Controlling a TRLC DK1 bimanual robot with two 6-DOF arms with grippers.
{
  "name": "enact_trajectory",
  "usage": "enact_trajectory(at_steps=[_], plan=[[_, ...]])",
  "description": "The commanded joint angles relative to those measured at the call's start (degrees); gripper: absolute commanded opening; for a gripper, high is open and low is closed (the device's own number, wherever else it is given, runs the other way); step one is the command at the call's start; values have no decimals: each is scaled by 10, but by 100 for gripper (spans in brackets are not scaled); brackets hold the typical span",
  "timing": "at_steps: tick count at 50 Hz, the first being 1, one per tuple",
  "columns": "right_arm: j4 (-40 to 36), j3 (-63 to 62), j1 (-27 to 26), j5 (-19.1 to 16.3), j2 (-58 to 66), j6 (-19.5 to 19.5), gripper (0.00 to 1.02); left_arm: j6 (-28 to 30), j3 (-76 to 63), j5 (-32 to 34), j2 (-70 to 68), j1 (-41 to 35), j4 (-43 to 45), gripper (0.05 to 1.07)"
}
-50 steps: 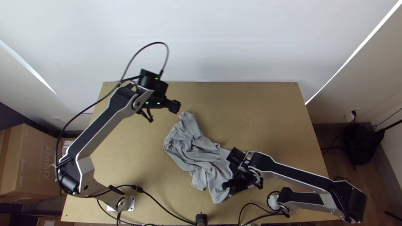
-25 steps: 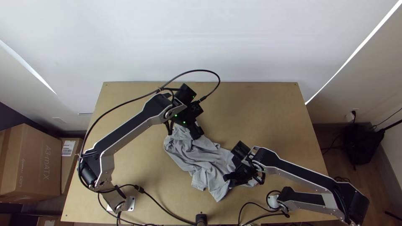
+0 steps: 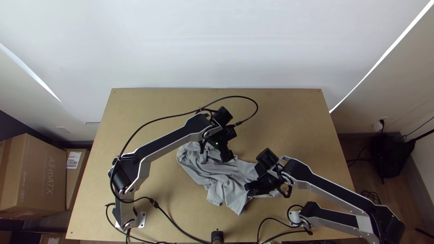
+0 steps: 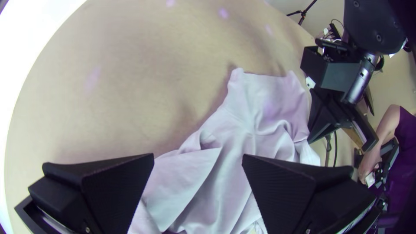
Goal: Fold the t-shirt
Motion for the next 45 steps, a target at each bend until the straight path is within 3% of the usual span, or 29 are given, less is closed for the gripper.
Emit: enact_trajectory(at_steps=[1,23,27,33,45], plan=[[3,-16,-8,3,-7,3,3,16,-14,12,18,-10,0,103],[3,-17,-30,3,-33,4,3,10,-20,11,88,-39,34,99],[4,-17,-32,3,-41,2,3,2,-23,2,93,-36,54,75],[6,-14,-51,3,-48,-2,3,-30,-38,2,79,-25,106,7],[26,-8,-138,4,-66,-24,2,-60,-31,-1,22,33,106,8]])
